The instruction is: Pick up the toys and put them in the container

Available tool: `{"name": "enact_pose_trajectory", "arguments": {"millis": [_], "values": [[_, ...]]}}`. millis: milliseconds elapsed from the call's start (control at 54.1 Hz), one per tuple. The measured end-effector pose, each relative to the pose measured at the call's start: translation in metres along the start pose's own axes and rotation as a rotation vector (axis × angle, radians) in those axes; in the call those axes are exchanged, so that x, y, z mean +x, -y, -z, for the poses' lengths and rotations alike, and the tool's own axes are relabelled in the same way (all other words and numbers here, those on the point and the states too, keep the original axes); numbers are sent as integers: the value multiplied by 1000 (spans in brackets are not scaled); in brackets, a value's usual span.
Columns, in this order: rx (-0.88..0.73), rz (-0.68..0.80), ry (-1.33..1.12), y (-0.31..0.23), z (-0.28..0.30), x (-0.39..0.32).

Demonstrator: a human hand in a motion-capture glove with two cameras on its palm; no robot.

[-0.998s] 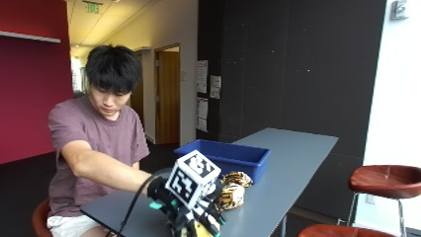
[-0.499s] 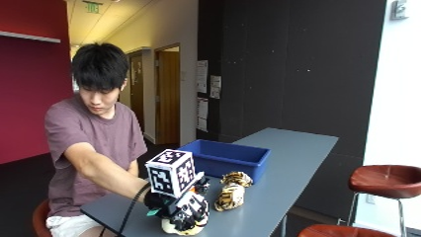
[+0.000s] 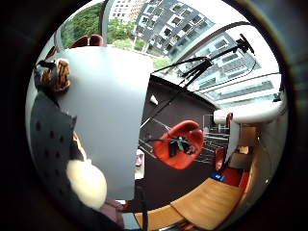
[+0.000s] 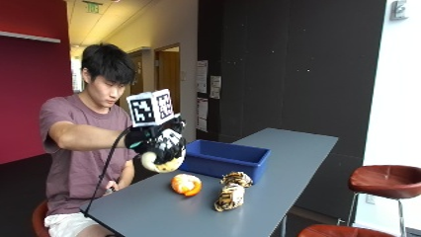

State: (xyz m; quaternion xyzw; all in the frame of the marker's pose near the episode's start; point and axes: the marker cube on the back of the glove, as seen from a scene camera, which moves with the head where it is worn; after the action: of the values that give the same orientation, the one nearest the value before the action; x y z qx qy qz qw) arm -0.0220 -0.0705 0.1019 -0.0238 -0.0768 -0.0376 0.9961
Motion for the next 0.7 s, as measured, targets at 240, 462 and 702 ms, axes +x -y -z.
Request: {"name": "enact_pose_trajectory", "arguments": {"millis": [240,462,702], "values": [[90,116,54,-18,50,-74],[184,238,20,-37,98,-156],[162,573,4,-22,96,-256]]}}
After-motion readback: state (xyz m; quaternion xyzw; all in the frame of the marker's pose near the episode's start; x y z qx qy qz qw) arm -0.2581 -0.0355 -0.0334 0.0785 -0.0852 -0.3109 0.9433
